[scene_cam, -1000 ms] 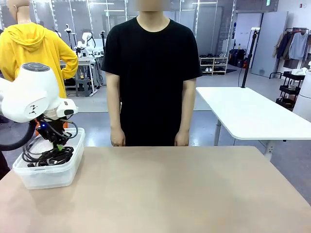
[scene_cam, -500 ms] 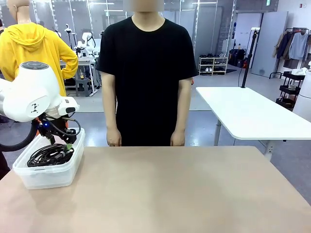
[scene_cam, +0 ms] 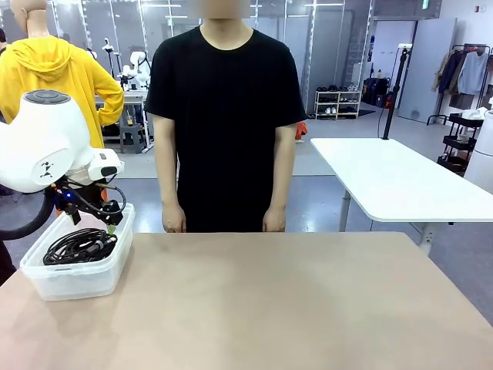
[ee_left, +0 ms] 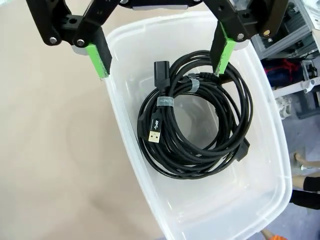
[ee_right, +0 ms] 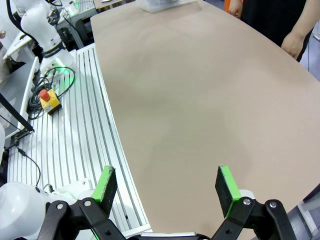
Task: Organize and store the cables.
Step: Place the USB Extension Cable into the Organizing box.
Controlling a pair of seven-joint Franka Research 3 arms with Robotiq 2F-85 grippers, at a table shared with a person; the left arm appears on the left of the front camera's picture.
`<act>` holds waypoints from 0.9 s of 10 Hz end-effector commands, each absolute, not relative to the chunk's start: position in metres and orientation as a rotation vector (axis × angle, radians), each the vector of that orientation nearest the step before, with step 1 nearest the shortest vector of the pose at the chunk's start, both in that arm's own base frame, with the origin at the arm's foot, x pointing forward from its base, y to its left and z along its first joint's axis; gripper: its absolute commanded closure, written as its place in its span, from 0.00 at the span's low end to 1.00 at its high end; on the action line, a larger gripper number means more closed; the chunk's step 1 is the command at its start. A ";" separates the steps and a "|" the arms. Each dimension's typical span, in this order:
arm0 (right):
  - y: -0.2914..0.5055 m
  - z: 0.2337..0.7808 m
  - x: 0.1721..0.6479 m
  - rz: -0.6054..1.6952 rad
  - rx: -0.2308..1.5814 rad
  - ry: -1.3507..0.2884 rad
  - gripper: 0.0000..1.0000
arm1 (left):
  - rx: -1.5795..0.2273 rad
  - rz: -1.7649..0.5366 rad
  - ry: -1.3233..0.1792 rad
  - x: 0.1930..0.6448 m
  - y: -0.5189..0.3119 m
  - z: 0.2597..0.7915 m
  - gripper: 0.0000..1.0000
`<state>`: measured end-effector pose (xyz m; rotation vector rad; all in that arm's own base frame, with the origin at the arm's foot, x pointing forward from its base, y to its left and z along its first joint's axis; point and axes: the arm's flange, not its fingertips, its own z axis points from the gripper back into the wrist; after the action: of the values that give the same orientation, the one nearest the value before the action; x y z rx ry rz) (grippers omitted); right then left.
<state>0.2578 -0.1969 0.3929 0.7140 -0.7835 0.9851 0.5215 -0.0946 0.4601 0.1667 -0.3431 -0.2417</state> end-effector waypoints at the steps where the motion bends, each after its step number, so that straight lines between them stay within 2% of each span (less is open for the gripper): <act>1: -0.197 0.394 0.259 0.981 0.720 -0.798 0.00 | 0.163 -0.233 -0.333 0.533 -0.092 0.455 0.00; 9: -0.197 0.394 0.259 0.981 0.720 -0.798 0.00 | 0.163 -0.233 -0.333 0.533 -0.092 0.455 0.00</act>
<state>0.2577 -0.1967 0.3929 0.7150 -0.7834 0.9852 0.5295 -0.0918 0.4530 0.1652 -0.3305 -0.2356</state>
